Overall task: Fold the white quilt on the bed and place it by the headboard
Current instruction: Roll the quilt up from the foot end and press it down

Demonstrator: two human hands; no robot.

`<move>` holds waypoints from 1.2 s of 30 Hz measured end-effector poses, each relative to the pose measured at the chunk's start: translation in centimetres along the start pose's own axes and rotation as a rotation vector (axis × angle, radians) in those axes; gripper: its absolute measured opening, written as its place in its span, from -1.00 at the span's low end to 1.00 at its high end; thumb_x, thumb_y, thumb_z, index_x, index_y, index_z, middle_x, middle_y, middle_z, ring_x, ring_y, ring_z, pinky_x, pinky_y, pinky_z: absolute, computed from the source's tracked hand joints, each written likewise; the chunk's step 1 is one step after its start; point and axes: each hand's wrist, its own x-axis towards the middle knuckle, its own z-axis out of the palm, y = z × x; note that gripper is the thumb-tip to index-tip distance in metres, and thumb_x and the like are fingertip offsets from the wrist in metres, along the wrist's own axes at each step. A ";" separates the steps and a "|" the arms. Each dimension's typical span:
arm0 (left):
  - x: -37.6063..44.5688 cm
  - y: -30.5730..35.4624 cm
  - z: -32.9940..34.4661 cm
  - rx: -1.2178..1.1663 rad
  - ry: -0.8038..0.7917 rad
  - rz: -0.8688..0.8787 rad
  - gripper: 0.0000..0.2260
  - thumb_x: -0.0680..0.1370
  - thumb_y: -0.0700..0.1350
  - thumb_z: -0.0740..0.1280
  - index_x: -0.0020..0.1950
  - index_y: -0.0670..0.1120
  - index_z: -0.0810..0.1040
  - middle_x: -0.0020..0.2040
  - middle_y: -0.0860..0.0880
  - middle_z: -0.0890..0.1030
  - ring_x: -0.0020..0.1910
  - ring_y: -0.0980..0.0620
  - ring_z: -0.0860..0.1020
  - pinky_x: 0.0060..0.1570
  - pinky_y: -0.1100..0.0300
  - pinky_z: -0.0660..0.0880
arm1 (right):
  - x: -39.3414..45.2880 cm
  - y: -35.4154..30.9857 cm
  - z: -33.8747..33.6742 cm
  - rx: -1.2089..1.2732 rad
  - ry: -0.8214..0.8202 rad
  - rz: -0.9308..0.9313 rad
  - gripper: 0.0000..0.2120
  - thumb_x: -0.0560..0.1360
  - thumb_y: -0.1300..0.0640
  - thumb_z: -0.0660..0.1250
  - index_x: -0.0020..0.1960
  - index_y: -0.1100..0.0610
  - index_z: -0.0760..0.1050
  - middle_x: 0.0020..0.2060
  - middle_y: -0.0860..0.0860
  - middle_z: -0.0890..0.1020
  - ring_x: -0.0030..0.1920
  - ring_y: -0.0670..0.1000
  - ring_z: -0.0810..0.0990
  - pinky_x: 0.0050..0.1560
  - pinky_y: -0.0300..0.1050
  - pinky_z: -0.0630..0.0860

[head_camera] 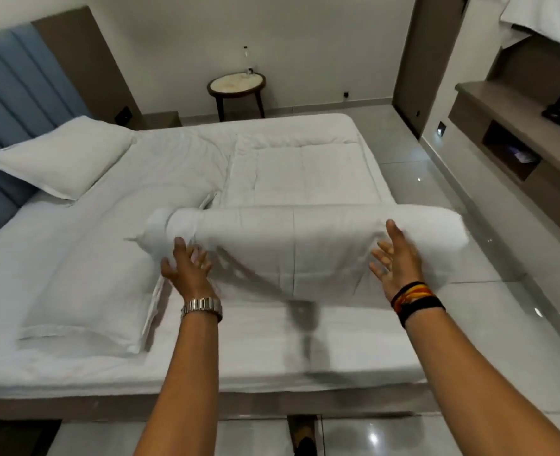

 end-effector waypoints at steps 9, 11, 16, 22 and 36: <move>13.4 -11.4 8.9 0.437 0.139 -0.101 -0.12 0.53 0.26 0.44 0.67 -0.08 0.11 0.59 -0.18 0.32 0.49 -0.24 0.40 0.35 -0.06 0.41 | 15.5 4.7 3.1 -0.672 0.234 -0.195 -0.18 0.48 -0.25 0.50 0.63 -0.04 0.31 0.63 0.09 0.25 0.62 0.14 0.24 0.56 0.14 0.27; 17.5 -13.6 9.1 0.590 0.254 -0.194 0.08 0.44 0.38 0.46 0.70 -0.13 -0.02 0.67 -0.22 0.14 0.60 -0.30 0.22 0.52 -0.22 0.25 | 19.2 5.8 3.0 -0.842 0.321 -0.133 -0.06 0.43 -0.34 0.49 0.68 -0.16 0.16 0.70 0.10 -0.01 0.68 0.18 -0.03 0.59 0.36 0.12; 23.4 -18.3 10.5 0.678 0.369 -0.357 0.34 0.25 0.51 0.49 0.68 0.06 -0.32 0.68 -0.24 -0.27 0.65 -0.38 -0.15 0.53 -0.40 -0.10 | 26.3 9.0 4.9 -0.896 0.393 0.069 0.22 0.28 -0.49 0.50 0.63 -0.40 -0.29 0.61 0.15 -0.48 0.64 0.38 -0.34 0.50 0.58 -0.06; 27.6 -21.8 9.1 0.711 0.321 -0.364 0.41 0.08 0.42 0.63 0.63 0.33 -0.31 0.68 -0.23 -0.29 0.61 -0.46 0.06 0.49 -0.44 0.12 | 31.2 12.3 5.3 -0.967 0.492 0.174 0.41 0.12 -0.52 0.56 0.59 -0.41 -0.39 0.64 0.23 -0.36 0.64 0.46 -0.12 0.50 0.54 0.05; 22.3 -17.4 10.4 0.692 0.238 -0.200 0.11 0.34 0.02 0.67 0.63 0.37 -0.04 0.51 -0.24 0.21 0.26 -0.41 0.52 0.21 -0.29 0.48 | 28.3 11.0 3.5 -0.985 0.341 -0.120 0.01 0.37 -0.08 0.65 0.62 -0.24 0.10 0.43 0.21 0.52 0.40 0.35 0.50 0.41 0.30 0.44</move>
